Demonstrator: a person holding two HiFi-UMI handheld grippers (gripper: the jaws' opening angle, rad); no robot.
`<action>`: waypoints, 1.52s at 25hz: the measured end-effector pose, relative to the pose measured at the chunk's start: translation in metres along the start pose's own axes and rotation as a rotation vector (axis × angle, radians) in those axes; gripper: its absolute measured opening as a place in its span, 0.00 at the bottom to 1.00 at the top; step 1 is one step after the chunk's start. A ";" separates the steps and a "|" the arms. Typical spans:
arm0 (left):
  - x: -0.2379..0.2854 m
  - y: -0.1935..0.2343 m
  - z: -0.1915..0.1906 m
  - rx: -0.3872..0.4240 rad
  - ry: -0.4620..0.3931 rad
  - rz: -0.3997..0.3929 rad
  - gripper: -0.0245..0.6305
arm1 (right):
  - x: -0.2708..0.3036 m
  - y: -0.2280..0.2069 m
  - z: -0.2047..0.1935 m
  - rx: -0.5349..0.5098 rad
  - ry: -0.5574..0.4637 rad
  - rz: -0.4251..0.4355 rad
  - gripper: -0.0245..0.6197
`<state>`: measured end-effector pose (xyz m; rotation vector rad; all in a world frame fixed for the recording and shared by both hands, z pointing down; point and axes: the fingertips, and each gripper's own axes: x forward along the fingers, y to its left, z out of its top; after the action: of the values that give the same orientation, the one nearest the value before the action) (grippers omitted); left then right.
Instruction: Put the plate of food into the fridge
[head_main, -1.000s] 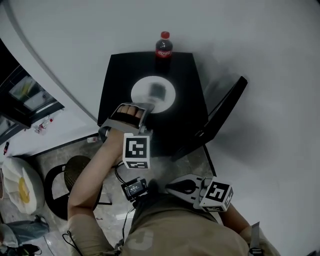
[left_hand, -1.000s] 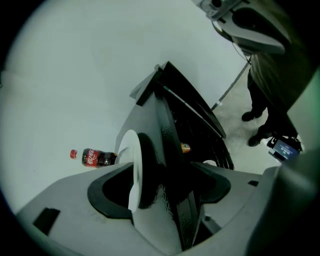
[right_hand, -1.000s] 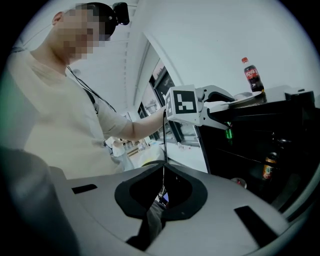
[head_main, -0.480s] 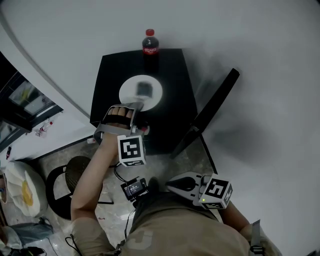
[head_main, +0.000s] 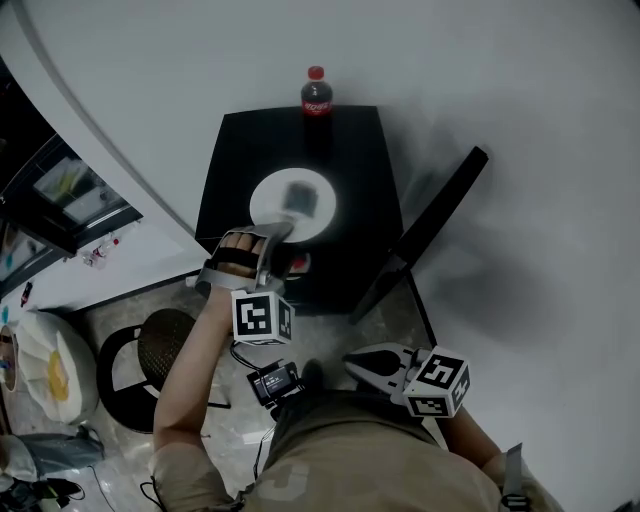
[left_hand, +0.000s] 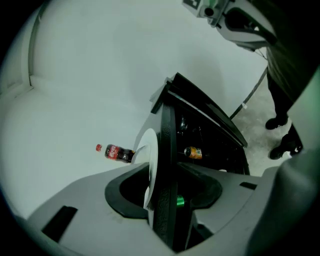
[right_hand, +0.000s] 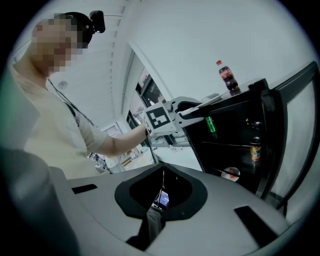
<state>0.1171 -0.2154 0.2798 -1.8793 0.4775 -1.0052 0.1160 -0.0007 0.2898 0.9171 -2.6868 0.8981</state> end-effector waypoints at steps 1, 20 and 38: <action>-0.001 0.001 0.000 -0.014 -0.005 0.013 0.31 | -0.001 -0.004 0.001 0.018 -0.006 -0.014 0.07; -0.033 0.009 -0.001 -0.198 -0.112 0.144 0.12 | 0.017 -0.094 0.078 0.502 -0.294 -0.147 0.07; -0.052 -0.001 0.007 -0.153 -0.256 0.106 0.12 | 0.062 -0.128 0.136 0.771 -0.429 -0.056 0.24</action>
<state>0.0913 -0.1760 0.2559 -2.0617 0.5070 -0.6622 0.1484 -0.1927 0.2636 1.4499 -2.6054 1.9883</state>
